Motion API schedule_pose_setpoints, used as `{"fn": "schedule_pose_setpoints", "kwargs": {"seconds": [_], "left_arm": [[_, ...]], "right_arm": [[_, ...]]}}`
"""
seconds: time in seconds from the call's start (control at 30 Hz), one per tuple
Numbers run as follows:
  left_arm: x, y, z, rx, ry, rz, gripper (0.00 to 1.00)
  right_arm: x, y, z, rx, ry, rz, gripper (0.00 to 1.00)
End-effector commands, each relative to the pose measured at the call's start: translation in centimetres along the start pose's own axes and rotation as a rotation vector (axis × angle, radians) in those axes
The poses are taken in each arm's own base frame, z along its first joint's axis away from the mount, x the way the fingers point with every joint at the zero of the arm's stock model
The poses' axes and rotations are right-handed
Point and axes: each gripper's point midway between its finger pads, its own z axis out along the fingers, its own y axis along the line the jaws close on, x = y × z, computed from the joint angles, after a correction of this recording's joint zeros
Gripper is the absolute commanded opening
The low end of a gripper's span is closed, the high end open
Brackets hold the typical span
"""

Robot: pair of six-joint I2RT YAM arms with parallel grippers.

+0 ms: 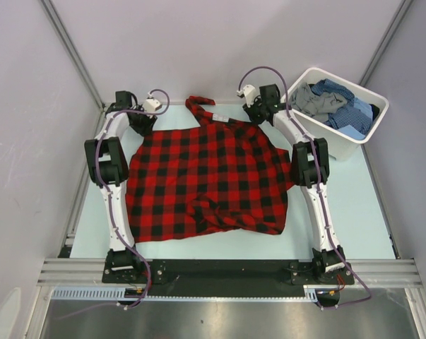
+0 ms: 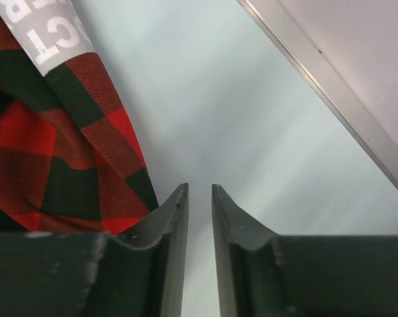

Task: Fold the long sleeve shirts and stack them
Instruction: Flatten the shirt out

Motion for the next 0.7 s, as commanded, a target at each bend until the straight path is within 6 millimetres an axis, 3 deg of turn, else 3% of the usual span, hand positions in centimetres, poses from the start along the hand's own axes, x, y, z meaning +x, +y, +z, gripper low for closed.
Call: {"fn": "schedule_pose_setpoints", "kwargs": {"seconds": [0.0,0.07,0.33,0.67], "left_arm": [[-0.7,1.5,-0.5,-0.035,-0.011,0.041,0.48],[-0.7,1.4,-0.5,-0.033,-0.009,0.039,0.48],[-1.1,1.4,-0.7,-0.030,-0.023,0.028,0.48],[-1.4,1.6,-1.1,-0.043,-0.026,0.013,0.50]], "right_arm": [[-1.1,-0.8,0.0,0.004,-0.037,0.003,0.32],[-1.8,-0.9,-0.6,0.005,-0.047,0.007,0.41],[-6.8,-0.8,-4.9,-0.026,-0.158,-0.024,0.50],[-7.3,1.7,-3.6,-0.106,-0.187,-0.149,0.61]]}}
